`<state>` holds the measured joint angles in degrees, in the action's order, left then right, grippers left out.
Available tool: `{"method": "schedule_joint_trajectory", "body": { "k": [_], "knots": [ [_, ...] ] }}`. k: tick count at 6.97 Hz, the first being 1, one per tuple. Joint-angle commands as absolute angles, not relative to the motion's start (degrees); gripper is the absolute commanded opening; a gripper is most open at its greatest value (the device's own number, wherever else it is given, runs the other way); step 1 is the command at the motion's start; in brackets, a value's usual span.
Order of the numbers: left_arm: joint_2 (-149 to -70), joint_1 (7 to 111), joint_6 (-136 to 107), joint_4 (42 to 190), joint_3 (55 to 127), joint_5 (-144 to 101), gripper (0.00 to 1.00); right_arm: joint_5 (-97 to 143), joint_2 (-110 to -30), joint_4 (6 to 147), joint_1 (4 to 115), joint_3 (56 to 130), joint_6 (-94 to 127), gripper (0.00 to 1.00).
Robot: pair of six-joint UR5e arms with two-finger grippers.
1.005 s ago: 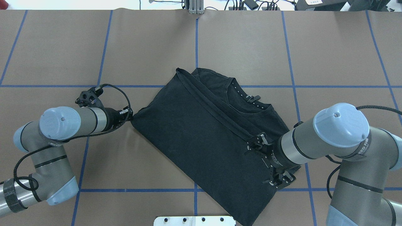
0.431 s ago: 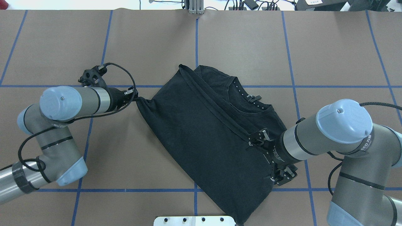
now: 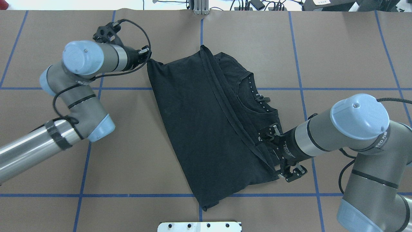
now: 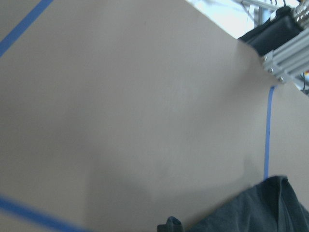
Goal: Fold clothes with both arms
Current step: 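Fold the side edge over with the left gripper toward the right gripper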
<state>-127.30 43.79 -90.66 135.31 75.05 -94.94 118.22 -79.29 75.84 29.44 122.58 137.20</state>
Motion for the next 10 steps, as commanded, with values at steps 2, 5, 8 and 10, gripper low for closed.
{"method": "schedule_joint_trajectory", "body": {
  "k": [2, 5, 8, 10],
  "knots": [
    [-149.3, 47.0, -86.9, 154.4, 38.0, -95.9, 0.00, 117.7, -79.3, 75.6, 32.3, 122.6, 134.4, 1.00],
    [-155.6, 47.5, -82.9, 159.2, 28.1, -95.4, 0.12, 115.6, -79.4, 75.6, 32.5, 122.4, 131.0, 1.00],
    [-151.5, 48.5, -80.2, 157.9, 38.9, -96.2, 1.00, 111.5, -73.6, 76.2, 30.3, 118.7, 129.0, 1.00],
    [-133.1, 48.3, -80.4, 148.0, 67.1, -103.2, 1.00, 107.8, -73.2, 76.6, 24.6, 117.9, 116.3, 0.98]
  ]
}}
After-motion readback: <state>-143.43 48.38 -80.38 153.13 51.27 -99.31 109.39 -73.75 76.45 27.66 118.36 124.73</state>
